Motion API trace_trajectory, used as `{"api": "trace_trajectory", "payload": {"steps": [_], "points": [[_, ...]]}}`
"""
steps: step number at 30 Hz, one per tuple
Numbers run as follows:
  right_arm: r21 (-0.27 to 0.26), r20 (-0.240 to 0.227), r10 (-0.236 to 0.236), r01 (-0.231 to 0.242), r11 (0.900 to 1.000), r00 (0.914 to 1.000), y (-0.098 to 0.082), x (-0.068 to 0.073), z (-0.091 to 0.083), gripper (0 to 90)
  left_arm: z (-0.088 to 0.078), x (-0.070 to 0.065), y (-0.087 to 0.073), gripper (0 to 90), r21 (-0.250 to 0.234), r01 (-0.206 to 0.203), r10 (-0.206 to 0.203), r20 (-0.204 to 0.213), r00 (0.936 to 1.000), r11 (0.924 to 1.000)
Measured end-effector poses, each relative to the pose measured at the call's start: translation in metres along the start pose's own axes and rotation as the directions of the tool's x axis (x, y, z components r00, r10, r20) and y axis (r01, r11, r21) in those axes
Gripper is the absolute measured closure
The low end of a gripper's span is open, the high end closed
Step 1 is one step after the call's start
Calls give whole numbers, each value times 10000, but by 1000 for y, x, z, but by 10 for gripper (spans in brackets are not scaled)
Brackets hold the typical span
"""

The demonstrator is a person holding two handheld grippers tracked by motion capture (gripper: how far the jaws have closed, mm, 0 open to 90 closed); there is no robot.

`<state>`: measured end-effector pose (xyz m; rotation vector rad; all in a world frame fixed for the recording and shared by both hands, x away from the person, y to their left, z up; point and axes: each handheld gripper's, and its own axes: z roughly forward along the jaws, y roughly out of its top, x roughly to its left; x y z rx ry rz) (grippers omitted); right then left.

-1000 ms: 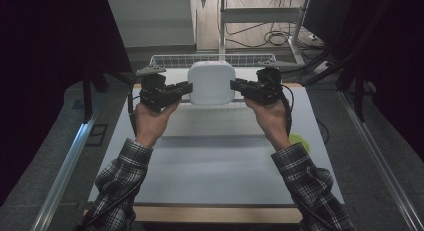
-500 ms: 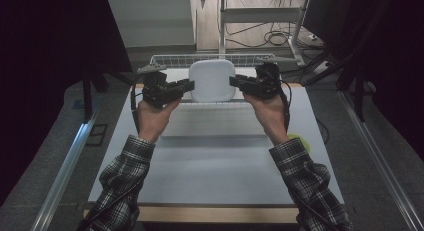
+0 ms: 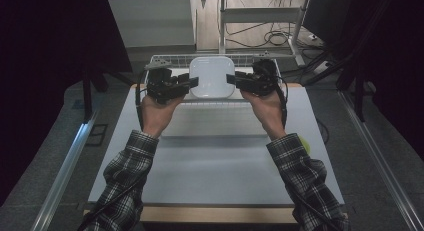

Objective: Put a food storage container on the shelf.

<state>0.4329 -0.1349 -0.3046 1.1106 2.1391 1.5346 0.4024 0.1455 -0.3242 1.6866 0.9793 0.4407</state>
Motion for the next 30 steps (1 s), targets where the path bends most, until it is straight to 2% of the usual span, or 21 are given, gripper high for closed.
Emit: {"api": "trace_trajectory", "payload": {"steps": [3,7,11,15,21,24,26,30], "points": [[48,58,-87,87,10000,9999,1,0,3,590,4,-1,1,542,35,-185,186,-165,9997,9998],[121,119,-196,195,9997,9997,1,-1,7,560,7,0,2,502,49,-143,144,-227,9996,9999],[158,164,-192,190,9997,9997,2,-2,10,507,12,2,3,454,194,-294,301,-375,9988,9994],[146,65,56,-57,9999,10000,2,-8,12,479,15,4,3,452,139,-187,190,-163,9997,9997],[-28,540,-71,72,10000,9985,4,-12,16,456,19,7,3,425,-32,6,-7,-189,9998,10000],[-72,914,-190,198,9998,9956,5,-12,18,457,21,7,5,397,-112,-2,-2,-398,9992,9999],[-86,1082,-281,292,9995,9937,5,-12,18,463,21,6,6,375,-84,-229,223,-652,9976,9997],[-307,912,-269,298,9991,9955,5,-12,10,537,10,6,5,393,-392,-291,277,-370,9989,9988]]}}
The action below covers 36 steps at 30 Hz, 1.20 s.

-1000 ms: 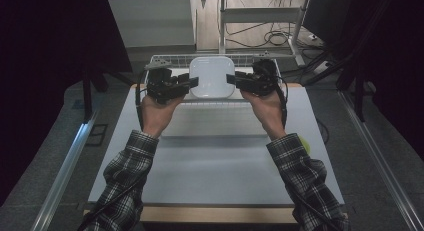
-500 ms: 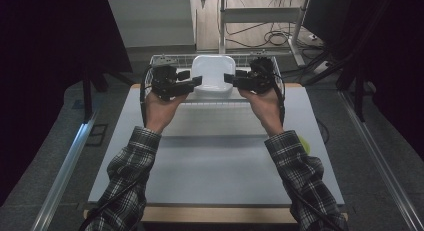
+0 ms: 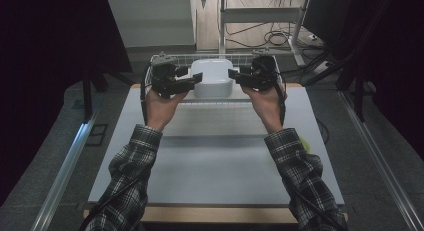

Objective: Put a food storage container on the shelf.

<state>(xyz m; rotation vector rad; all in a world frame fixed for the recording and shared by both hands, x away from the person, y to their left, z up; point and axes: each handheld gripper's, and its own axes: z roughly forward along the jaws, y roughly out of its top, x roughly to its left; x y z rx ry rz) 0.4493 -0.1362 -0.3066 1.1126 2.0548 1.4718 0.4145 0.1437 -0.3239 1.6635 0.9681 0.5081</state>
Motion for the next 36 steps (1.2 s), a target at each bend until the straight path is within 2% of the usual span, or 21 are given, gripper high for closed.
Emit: {"api": "trace_trajectory", "payload": {"steps": [2,4,6,9,11,12,16,20,27,32,36], "points": [[-90,-227,33,-35,10000,9997,-1,0,-8,588,-8,-1,-2,444,-46,-77,77,160,9998,10000],[-116,-443,-45,40,9999,9990,-4,3,-16,659,-16,-4,-7,536,-62,-174,176,306,9994,9998],[-14,-610,-300,299,9996,9977,-9,8,-23,713,-23,-7,-13,668,17,-329,328,530,9981,9995],[324,-726,-713,738,9967,9948,-21,15,-25,793,-25,-11,-23,835,385,-499,463,904,9948,9980],[516,-873,-770,817,9953,9932,-29,16,-23,834,-20,-14,-30,889,715,-661,580,1097,9923,9952],[644,-963,-741,805,9947,9926,-32,16,-20,852,-16,-15,-32,898,846,-791,695,1101,9915,9933],[954,-1107,-650,757,9926,9917,-39,16,-8,884,-4,-16,-37,899,1062,-884,778,1003,9919,9904],[1050,-1149,-665,787,9914,9911,-41,15,-2,888,2,-13,-37,899,1029,-652,566,847,9948,9926],[1027,-1104,-400,514,9934,9931,-38,12,3,888,8,-7,-35,898,1107,-465,399,615,9973,9928],[1001,-1202,-439,561,9934,9918,-41,13,1,870,2,-10,-39,888,953,-404,324,848,9959,9946],[925,-1358,-461,590,9940,9897,-46,16,-6,787,-4,-14,-46,810,945,-491,405,909,9950,9943]]}}
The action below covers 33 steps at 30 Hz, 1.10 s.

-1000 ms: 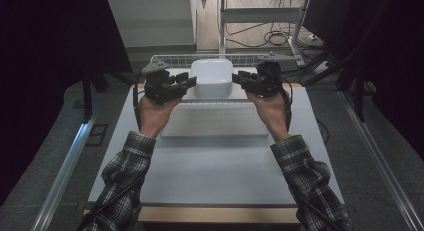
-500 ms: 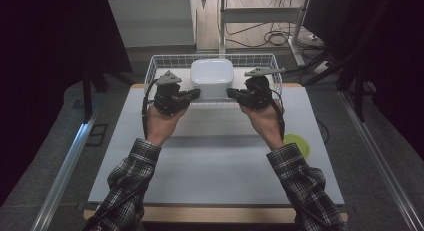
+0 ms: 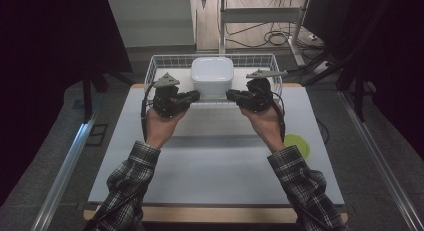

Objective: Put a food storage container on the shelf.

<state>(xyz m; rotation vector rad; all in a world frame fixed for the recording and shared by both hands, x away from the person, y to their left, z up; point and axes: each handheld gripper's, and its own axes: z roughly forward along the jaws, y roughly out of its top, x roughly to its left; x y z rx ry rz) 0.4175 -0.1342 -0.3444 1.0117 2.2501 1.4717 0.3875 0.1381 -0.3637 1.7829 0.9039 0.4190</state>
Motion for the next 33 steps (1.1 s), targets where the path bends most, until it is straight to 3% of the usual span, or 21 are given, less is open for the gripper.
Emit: {"api": "trace_trajectory", "payload": {"steps": [7,18,25,33], "points": [[9,-125,-230,231,9997,9997,-18,8,-11,576,-10,-10,-19,572,258,-280,275,231,9994,9993],[131,-260,-689,693,9975,9973,-51,15,-26,385,-26,-31,-48,332,458,-756,738,410,9964,9961],[159,-242,-955,959,9953,9951,-70,19,-37,278,-34,-40,-64,181,356,-659,642,487,9968,9972],[211,-203,-851,856,9961,9962,-95,17,-46,178,-41,-44,-87,70,514,-324,303,416,9987,9982]]}}
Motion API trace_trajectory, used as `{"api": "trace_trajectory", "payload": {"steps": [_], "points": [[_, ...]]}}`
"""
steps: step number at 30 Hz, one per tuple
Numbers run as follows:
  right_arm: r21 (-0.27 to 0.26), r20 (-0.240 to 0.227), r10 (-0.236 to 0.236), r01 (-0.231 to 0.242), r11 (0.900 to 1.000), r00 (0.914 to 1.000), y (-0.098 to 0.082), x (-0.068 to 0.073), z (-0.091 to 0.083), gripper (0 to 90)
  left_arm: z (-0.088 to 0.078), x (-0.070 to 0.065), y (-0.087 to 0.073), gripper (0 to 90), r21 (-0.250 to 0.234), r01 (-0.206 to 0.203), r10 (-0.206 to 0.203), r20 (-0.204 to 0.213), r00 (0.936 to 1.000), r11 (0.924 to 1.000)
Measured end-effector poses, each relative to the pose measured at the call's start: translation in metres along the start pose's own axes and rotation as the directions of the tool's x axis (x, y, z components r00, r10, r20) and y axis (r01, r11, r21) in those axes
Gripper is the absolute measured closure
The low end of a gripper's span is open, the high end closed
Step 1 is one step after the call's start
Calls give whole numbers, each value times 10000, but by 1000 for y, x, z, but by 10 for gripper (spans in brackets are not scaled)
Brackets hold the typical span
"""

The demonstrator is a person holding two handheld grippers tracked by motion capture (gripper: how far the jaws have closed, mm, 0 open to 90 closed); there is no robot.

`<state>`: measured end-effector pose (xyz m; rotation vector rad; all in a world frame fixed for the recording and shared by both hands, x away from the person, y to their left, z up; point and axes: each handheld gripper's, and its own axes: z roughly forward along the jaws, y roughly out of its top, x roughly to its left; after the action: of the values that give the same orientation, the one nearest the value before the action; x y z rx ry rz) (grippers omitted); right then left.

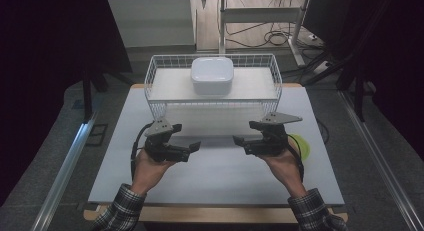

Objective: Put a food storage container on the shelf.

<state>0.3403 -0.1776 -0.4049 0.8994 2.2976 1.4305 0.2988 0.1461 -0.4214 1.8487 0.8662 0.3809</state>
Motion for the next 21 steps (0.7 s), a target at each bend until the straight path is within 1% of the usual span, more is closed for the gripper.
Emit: {"api": "trace_trajectory", "payload": {"steps": [1,4,7,9,11,14,18,21], "points": [[55,39,-31,31,10000,10000,-3,-1,-1,167,-1,-1,-3,56,-5,19,-19,-80,10000,10000],[169,62,-79,77,9998,10000,-10,-1,-3,140,-2,-3,-9,37,-28,32,-32,-138,9999,10000],[158,73,-77,76,9998,9999,-16,-1,-7,114,-4,-6,-15,24,-56,-134,132,-326,9994,9999],[141,68,-54,53,9999,10000,-21,-1,-10,101,-6,-7,-21,13,-129,-193,189,-299,9994,9997],[155,28,-2,2,9999,10000,-25,1,-13,88,-7,-8,-29,7,-105,-227,225,-213,9995,9997],[162,-25,-49,49,9999,10000,-33,3,-16,63,-9,-9,-40,5,-62,-358,356,-286,9990,9993],[312,-30,-106,107,9995,9999,-44,6,-16,38,-14,-8,-54,3,-112,-232,230,-219,9995,9997],[345,-77,-85,87,9994,9999,-52,8,-18,28,-17,-8,-66,3,-123,-211,208,-269,9994,9997]]}}
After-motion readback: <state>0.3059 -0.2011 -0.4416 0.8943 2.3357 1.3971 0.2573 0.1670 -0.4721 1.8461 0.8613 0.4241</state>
